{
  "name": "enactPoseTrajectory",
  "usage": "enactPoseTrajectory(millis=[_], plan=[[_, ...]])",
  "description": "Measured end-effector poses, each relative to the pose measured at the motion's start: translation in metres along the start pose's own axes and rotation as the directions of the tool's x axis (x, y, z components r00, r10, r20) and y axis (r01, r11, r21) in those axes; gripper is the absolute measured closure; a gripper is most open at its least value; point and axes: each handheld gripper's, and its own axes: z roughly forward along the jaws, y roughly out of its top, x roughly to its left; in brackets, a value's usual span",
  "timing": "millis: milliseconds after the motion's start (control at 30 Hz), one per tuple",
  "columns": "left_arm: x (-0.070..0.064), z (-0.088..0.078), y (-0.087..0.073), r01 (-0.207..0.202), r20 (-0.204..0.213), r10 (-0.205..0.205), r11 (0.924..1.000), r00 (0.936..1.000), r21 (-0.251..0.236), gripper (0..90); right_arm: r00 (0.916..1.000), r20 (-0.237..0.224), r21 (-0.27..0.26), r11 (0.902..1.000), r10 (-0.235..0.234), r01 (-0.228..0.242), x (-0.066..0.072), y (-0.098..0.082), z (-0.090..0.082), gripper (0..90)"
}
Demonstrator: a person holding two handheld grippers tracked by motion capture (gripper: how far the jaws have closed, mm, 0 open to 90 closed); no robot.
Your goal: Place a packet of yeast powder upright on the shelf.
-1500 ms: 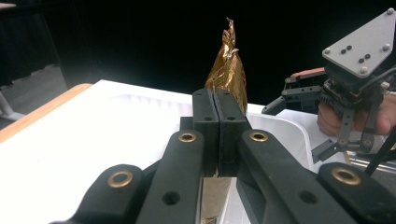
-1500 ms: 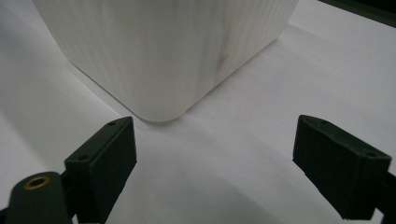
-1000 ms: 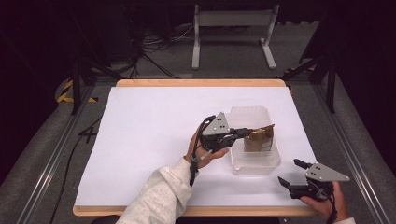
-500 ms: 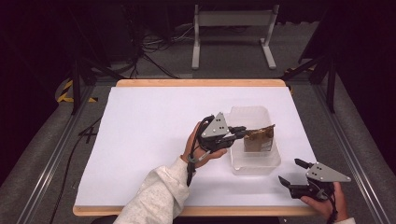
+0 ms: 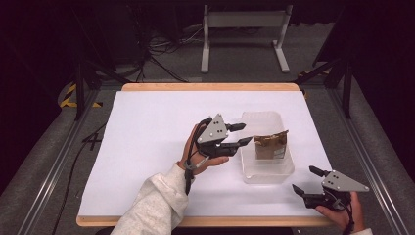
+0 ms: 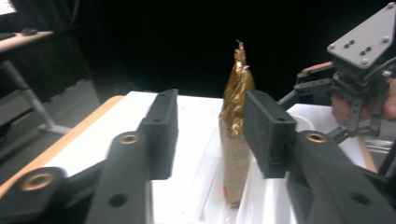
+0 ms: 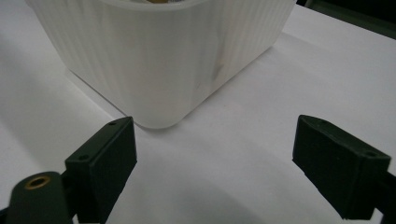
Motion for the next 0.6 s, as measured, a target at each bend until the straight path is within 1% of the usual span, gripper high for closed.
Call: enactPoseTrajectory(millis=[100,133,200,233,300,367,467,500,533,600], plan=[[0.000,-0.006,0.000,-0.017,-0.013,0.017,0.9997,0.9998,0.020,45.4,1.0000,0.000,0.003,1.0000,0.000,0.000,0.000,0.000,0.000,14.2],[0.000,-0.008,0.000,-0.030,-0.021,0.030,0.9991,0.9993,0.031,45.2,1.0000,0.000,0.002,1.0000,-0.002,0.002,0.000,0.000,0.000,14.1],[0.000,-0.010,-0.001,-0.034,-0.024,0.035,0.9987,0.9991,0.038,44.7,1.0000,0.002,0.002,1.0000,-0.001,0.001,0.000,0.000,0.000,14.1],[0.001,-0.013,-0.004,-0.046,-0.036,0.048,0.9973,0.9982,0.058,44.0,1.0000,0.003,0.003,1.0000,0.001,-0.001,0.000,0.000,0.000,14.1],[0.001,-0.014,-0.005,-0.045,-0.039,0.048,0.9969,0.9981,0.065,43.1,1.0000,0.003,0.004,1.0000,0.002,-0.002,0.000,0.000,0.000,14.1],[0.003,-0.018,-0.008,-0.048,-0.050,0.052,0.9960,0.9974,0.075,40.2,1.0000,0.003,0.005,1.0000,0.001,-0.001,0.000,0.000,0.000,14.1],[0.005,-0.020,-0.010,-0.046,-0.061,0.051,0.9954,0.9968,0.084,39.1,1.0000,0.001,0.005,1.0000,0.000,0.000,0.000,0.000,0.000,14.1],[0.008,-0.022,-0.012,-0.051,-0.067,0.057,0.9944,0.9961,0.093,38.8,1.0000,0.002,0.006,1.0000,0.001,-0.001,0.000,0.000,0.000,14.1],[0.008,-0.022,-0.012,-0.051,-0.067,0.057,0.9944,0.9961,0.093,38.7,1.0000,0.002,0.006,1.0000,0.001,-0.001,0.000,0.000,0.000,14.1],[0.010,-0.023,-0.014,-0.057,-0.076,0.065,0.9923,0.9950,0.110,38.4,1.0000,0.001,0.005,1.0000,0.001,-0.001,0.000,0.000,0.000,14.1]])
